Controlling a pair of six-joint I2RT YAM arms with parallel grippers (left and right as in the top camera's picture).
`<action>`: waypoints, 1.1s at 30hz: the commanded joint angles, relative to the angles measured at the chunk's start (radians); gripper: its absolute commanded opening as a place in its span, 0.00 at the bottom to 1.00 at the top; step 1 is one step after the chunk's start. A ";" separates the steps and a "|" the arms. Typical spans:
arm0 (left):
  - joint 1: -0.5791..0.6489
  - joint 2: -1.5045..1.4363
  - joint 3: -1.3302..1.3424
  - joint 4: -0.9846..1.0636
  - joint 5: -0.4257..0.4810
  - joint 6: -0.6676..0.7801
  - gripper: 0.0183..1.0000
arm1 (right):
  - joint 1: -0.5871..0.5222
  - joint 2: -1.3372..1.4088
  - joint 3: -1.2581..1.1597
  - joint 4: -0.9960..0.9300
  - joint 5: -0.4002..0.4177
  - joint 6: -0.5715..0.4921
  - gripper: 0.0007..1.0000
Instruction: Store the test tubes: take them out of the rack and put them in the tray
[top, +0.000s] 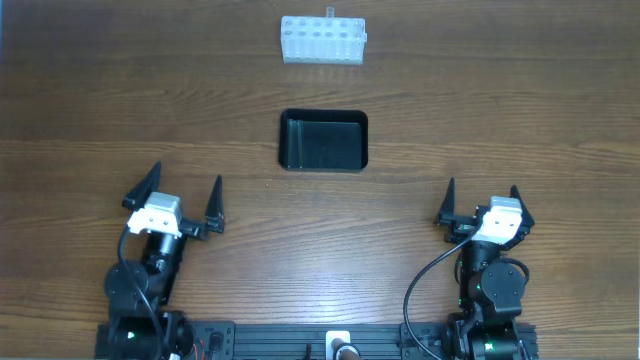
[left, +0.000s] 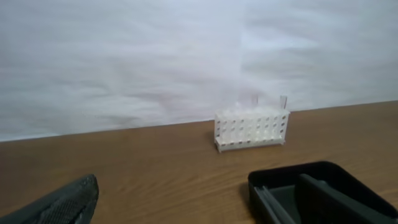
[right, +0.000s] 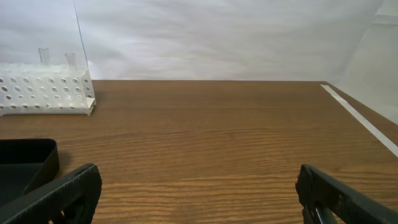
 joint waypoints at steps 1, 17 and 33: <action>0.010 -0.097 -0.018 -0.114 0.016 0.011 1.00 | 0.004 -0.007 -0.008 0.002 0.013 0.003 0.99; 0.016 -0.142 -0.018 -0.233 0.016 0.011 1.00 | 0.004 -0.007 -0.008 0.002 0.013 0.003 0.99; 0.016 -0.142 -0.018 -0.233 0.016 0.011 1.00 | 0.004 -0.007 -0.008 0.002 0.013 0.003 0.99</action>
